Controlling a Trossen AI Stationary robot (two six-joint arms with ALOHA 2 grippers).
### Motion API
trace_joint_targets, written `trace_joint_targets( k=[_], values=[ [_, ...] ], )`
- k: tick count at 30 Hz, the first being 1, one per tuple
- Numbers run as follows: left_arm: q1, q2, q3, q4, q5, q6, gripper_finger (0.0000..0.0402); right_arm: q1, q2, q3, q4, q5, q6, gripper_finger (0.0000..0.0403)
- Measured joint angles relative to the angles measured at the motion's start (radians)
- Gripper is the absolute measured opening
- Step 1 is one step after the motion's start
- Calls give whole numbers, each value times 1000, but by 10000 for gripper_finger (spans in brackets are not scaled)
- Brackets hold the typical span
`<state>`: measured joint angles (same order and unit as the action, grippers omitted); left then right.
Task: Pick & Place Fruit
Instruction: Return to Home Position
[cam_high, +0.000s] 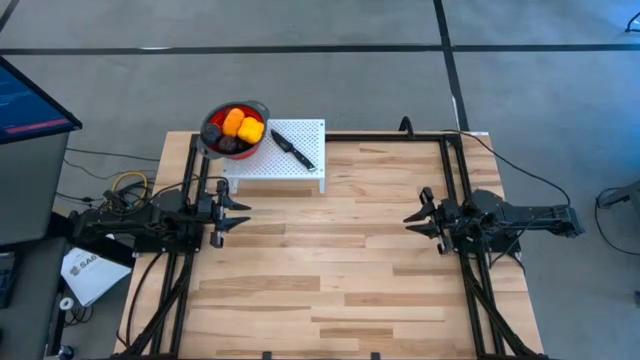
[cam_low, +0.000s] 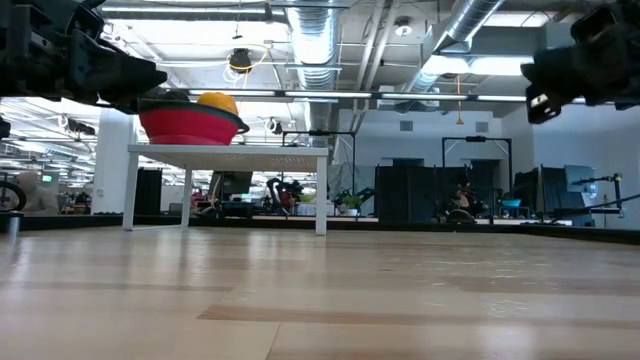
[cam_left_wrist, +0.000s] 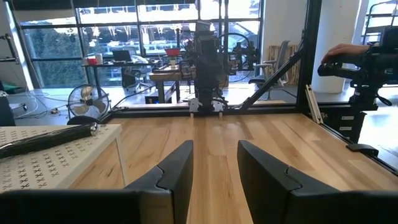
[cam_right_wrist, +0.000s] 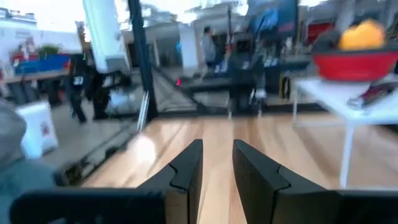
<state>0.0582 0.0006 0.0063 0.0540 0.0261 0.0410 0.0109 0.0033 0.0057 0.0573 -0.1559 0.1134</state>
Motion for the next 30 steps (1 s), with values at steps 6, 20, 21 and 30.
trace_joint_targets(
  k=[6, 20, 21, 30],
  values=[
    [0, 16, 0, 9, 0, 0, 118, 63, 0, 0, 21, -1, 0, 82],
    [0, 83, 0, 16, 0, 0, 118, 48, -1, 0, 2, 0, -31, 82],
    [0, 88, 0, 16, 0, 0, 118, 49, -1, 0, 2, 0, -32, 82],
    [0, 127, 0, 19, 0, 0, 118, 65, -1, 0, -19, 0, -283, 82]
  ],
)
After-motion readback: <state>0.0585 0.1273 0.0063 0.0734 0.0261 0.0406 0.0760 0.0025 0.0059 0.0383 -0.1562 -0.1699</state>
